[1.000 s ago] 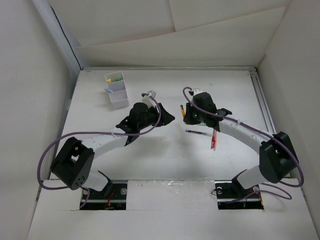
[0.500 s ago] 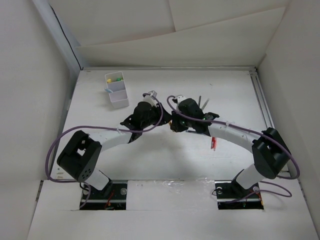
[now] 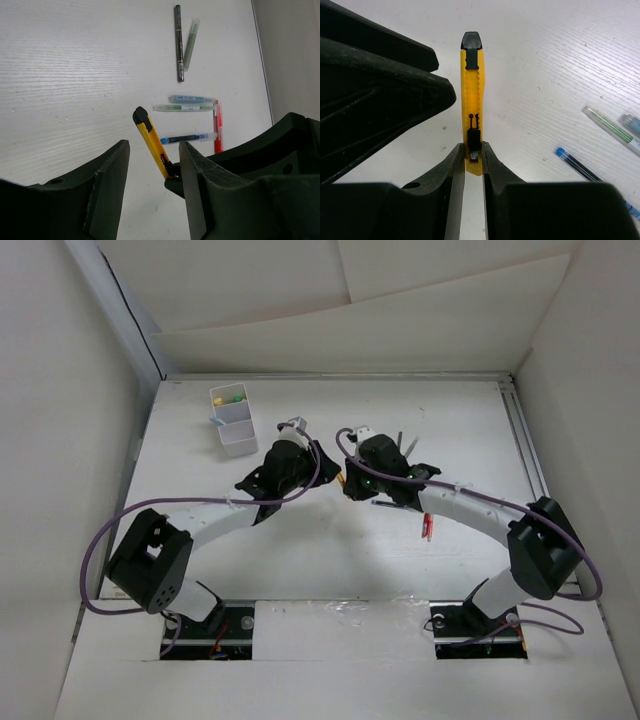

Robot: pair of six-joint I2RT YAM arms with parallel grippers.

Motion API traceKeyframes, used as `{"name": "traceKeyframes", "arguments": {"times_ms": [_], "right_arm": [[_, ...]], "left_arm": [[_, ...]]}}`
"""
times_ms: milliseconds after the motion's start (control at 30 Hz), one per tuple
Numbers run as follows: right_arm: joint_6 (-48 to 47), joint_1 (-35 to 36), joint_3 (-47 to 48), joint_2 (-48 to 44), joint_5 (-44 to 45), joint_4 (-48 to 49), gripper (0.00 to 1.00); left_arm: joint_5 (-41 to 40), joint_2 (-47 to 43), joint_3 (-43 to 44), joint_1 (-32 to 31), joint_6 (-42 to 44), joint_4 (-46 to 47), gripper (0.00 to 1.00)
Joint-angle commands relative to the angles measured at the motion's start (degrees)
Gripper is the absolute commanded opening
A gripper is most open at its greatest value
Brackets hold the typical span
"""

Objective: Sort the stationery into containers
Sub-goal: Place the pen in the storage box.

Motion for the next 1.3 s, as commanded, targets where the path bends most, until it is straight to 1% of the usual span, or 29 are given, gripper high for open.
{"name": "traceKeyframes", "arguments": {"times_ms": [0,100,233,333,433,567,600,633,700,733,767,833,867,967,1000,1033,1133,1167,1233,1267], "right_arm": [[-0.71,-0.34,1.42,-2.69,1.37,2.34,0.0],[-0.71,-0.34,0.9,-3.83,-0.12,2.34,0.0],[-0.71,0.19,0.9,-4.97,-1.79,3.65,0.0],[-0.71,0.71,0.37,-5.5,-3.11,4.27,0.0],[-0.71,1.24,0.37,-5.5,-3.12,4.79,0.0],[-0.71,1.24,0.37,-4.97,-3.73,4.8,0.0],[-0.71,1.24,-0.33,-4.97,-3.73,4.8,0.0],[-0.18,1.24,-0.33,-5.49,-3.73,5.41,0.0],[-0.18,0.72,-0.86,-5.5,-4.34,5.94,0.0],[-0.18,0.71,-0.86,-5.5,-4.35,5.94,0.0],[-0.18,0.71,-0.86,-5.5,-4.35,5.94,0.01],[-0.18,0.1,-0.86,-5.5,-4.35,5.94,0.14],[-0.18,-0.42,-0.86,-5.5,-4.35,5.94,0.28],[-0.79,-1.04,-0.86,-6.81,-5.14,5.94,0.43],[-1.4,-1.04,-0.86,-8.47,-5.14,5.94,0.5],[-1.41,-1.83,-0.86,-9.44,-5.14,5.94,0.52],[-2.72,-4.46,-1.91,-12.79,-5.14,6.47,0.53],[-2.73,-4.47,-1.92,-13.4,-4.44,6.47,0.53],[-2.73,-5.26,-3.84,-14.63,-2.68,7.25,0.54],[-2.73,-6.83,-4.55,-14.64,-2.07,8.3,0.54]], "left_arm": [[-0.71,-2.27,2.82,-0.05,1.14,-1.08,0.41],[-0.71,-1.75,3.61,-0.05,1.14,-1.7,0.41],[-0.19,1.24,4.75,-0.05,0.62,-0.64,0.37],[0.34,2.82,5.46,-0.05,0.09,0.67,0.31],[1.13,2.82,4.93,-0.05,-0.44,2.61,0.24],[0.61,2.82,4.93,-0.05,-0.97,3.23,0.2],[0.61,2.82,4.93,-0.05,-0.97,3.23,0.18],[0.61,2.82,4.93,-0.05,-0.97,3.23,0.11],[0.08,2.3,4.93,-0.05,-0.97,3.23,0.02],[-0.44,2.3,4.93,-0.05,-0.97,3.23,0.0],[-0.45,1.77,4.93,-0.05,-1.67,3.23,0.0],[-1.06,1.25,4.93,-0.05,-1.67,3.23,0.0],[-1.93,1.24,4.93,-0.05,-1.67,1.75,0.0],[-5.89,-0.68,6.25,-0.05,-1.15,-0.11,0.0],[-7.64,-0.69,7.12,-0.05,-0.28,-2.11,0.0],[-12.18,-1.47,7.82,-0.05,-0.27,-3.35,0.0],[-17.57,-2.53,10.46,2.14,0.79,-6.0,0.0],[-18.28,-2.54,10.47,3.1,0.27,-6.0,0.0],[-19.51,-3.06,10.47,7.05,-1.84,-6.0,0.0],[-20.83,-3.06,11.08,8.54,-2.72,-6.0,0.0]]}}
